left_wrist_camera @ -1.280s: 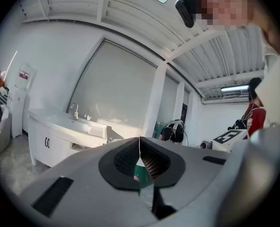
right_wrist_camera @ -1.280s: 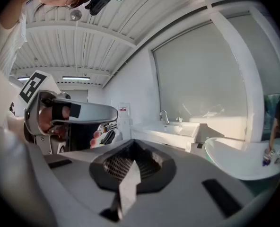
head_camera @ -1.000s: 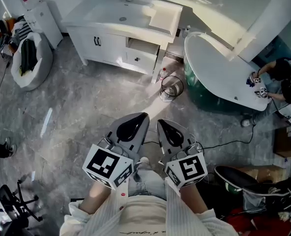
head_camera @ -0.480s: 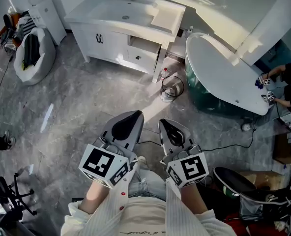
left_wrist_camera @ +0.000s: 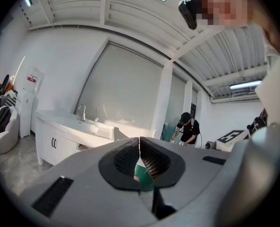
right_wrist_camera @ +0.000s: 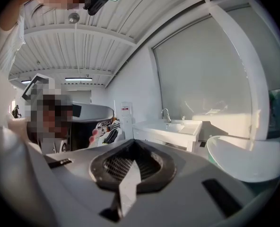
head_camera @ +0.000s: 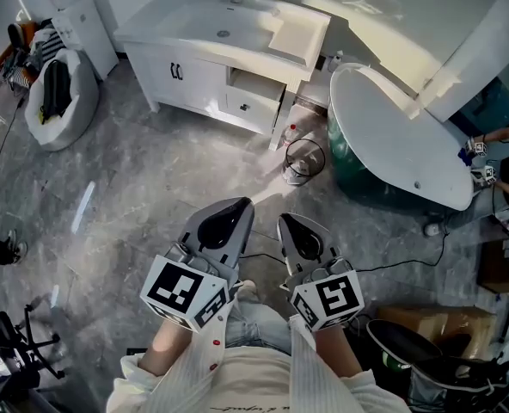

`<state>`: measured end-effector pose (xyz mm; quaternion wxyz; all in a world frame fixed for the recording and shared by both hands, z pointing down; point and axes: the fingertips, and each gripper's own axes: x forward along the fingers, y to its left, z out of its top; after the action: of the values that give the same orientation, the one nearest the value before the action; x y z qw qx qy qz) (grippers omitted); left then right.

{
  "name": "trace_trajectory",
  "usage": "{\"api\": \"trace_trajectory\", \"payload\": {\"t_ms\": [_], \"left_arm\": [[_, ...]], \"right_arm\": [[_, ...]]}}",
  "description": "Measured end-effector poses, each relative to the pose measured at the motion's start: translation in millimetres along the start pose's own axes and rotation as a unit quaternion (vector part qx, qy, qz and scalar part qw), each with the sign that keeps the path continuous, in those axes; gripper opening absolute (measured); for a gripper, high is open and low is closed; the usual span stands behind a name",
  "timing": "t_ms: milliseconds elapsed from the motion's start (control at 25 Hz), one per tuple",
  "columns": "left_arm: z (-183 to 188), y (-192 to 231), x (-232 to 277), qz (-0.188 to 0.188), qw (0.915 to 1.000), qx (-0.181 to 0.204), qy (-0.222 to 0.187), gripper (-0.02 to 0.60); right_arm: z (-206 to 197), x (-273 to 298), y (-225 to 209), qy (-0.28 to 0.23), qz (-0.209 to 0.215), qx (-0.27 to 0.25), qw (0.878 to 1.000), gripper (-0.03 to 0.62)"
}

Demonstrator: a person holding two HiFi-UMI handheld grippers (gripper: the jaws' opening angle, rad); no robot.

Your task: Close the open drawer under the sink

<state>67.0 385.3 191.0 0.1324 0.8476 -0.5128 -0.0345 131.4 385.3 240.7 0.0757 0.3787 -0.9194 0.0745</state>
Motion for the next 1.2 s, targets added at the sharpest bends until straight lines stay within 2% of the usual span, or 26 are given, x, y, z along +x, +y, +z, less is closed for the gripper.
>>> {"api": "trace_trajectory", "payload": {"t_ms": [280,480,760,1200], "left_arm": [[6,42,44,-0.013,0.9998,-0.002,0.013,0.017],[27,88,78,-0.015,0.9998,0.002,0.012,0.017],[56,148,116,-0.025,0.9993,0.028,0.010,0.017],[53,195,160,-0.039,0.9983,0.022,0.039,0.017]], "right_arm": [[10,54,-27,0.005,-0.011,-0.001,1.000,0.009],[26,108,-46,0.005,-0.016,-0.004,1.000,0.009],[56,178,-66,-0.013,-0.031,-0.013,0.999,0.009],[61,231,-96,-0.006,-0.053,0.000,0.999,0.009]]}}
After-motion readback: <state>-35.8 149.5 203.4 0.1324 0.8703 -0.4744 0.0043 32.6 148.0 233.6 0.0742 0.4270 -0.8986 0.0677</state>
